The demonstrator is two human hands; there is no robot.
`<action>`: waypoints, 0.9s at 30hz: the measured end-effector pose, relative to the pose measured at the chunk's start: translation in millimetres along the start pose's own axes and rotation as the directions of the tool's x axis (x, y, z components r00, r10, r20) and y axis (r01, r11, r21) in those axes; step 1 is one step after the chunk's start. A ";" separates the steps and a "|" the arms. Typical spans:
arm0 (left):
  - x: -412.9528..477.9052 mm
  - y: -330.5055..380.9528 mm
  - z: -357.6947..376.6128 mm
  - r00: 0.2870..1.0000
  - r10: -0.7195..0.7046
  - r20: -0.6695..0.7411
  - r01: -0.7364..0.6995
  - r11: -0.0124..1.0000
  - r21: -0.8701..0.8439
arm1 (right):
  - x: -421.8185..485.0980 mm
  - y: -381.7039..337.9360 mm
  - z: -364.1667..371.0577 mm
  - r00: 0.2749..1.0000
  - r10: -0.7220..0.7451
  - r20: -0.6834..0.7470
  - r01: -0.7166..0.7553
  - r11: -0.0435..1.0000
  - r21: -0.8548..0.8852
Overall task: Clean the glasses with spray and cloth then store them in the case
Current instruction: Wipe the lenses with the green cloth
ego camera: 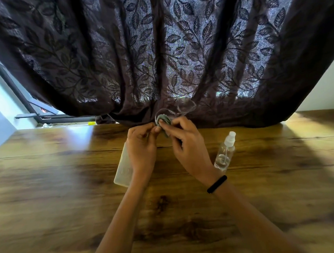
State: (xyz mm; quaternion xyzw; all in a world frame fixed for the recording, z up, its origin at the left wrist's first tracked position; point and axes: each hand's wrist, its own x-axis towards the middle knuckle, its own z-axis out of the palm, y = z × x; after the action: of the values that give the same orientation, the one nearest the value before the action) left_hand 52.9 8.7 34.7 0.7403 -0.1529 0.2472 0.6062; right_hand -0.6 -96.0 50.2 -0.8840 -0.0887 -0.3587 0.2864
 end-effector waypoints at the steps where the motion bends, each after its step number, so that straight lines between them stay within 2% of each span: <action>1: -1.0 0.1 -0.2 1.000 -0.015 0.000 0.015 1.000 -0.011 | -2.5 1.0 -0.1 1.000 0.006 -0.014 -0.006 1.000 0.004; 5: -3.8 1.8 -0.9 0.996 -0.085 -0.001 0.085 0.995 -0.053 | -5.0 10.3 -5.7 0.995 0.074 -0.067 -0.075 0.997 -0.008; 8: -8.7 2.8 -0.8 0.997 -0.077 0.023 0.078 0.996 -0.032 | 3.3 17.5 -12.4 0.987 0.131 -0.090 -0.133 0.991 -0.016; 13: -16.0 10.5 2.2 0.998 -0.057 0.027 0.057 0.998 0.008 | 11.3 13.3 -11.8 0.987 0.139 -0.078 -0.140 0.990 -0.015; 17: -19.9 10.0 1.0 0.998 -0.048 0.031 0.046 0.997 0.057 | 7.5 3.1 -6.8 0.996 0.087 -0.026 -0.087 0.996 -0.013; 22: -22.9 6.3 -1.1 0.995 -0.092 -0.036 0.094 0.993 0.070 | -3.9 -2.6 -2.8 0.998 0.058 0.027 -0.061 0.986 0.153; 24: -23.0 5.4 -2.4 0.994 -0.102 -0.044 0.105 0.992 0.076 | -7.6 0.4 -4.1 0.997 0.081 0.005 -0.080 0.978 0.191; 27: -23.1 4.7 -7.1 0.994 -0.099 -0.042 0.103 0.990 0.099 | -7.0 13.1 -11.7 0.979 0.175 -0.101 -0.155 0.972 0.178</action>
State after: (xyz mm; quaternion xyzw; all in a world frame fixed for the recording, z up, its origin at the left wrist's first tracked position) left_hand 30.0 12.9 26.9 0.7720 -0.0911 0.2374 0.5825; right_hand -7.8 -113.1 46.4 -0.8385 -0.0279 -0.3756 0.3938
